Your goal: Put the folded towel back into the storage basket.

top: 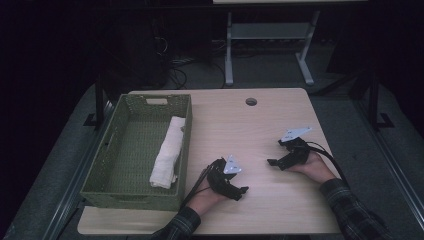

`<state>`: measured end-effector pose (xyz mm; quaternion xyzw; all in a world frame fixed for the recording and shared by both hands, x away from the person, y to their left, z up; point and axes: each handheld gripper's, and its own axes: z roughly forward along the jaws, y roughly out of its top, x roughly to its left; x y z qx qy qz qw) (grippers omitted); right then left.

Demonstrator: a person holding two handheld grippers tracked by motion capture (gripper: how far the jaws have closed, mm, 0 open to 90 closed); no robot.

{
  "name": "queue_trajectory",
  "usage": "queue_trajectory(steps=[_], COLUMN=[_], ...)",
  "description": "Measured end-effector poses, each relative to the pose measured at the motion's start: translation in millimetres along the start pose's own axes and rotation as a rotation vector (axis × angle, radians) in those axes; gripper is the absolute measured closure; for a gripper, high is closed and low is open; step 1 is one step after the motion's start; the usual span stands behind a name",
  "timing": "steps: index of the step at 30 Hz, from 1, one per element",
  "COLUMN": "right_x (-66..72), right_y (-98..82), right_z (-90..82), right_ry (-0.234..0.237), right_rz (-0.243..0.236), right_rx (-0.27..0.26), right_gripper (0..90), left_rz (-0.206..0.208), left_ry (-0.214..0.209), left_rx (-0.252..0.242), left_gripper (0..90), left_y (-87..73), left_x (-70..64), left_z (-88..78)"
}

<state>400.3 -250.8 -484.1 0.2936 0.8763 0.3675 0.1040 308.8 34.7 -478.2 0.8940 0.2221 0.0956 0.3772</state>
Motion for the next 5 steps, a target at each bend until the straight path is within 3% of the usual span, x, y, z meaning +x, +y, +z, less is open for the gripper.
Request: queue_trajectory(steps=[5], right_x=[-0.1], right_y=[0.0], right_z=[0.0], right_ry=[0.0], right_rz=[-0.001], right_rx=[0.0], right_gripper=[1.8], left_rz=[-0.002], left_ry=[0.001], left_rx=[0.0], left_gripper=[13.7], left_y=[0.0], left_x=[-0.1], left_z=[0.1])
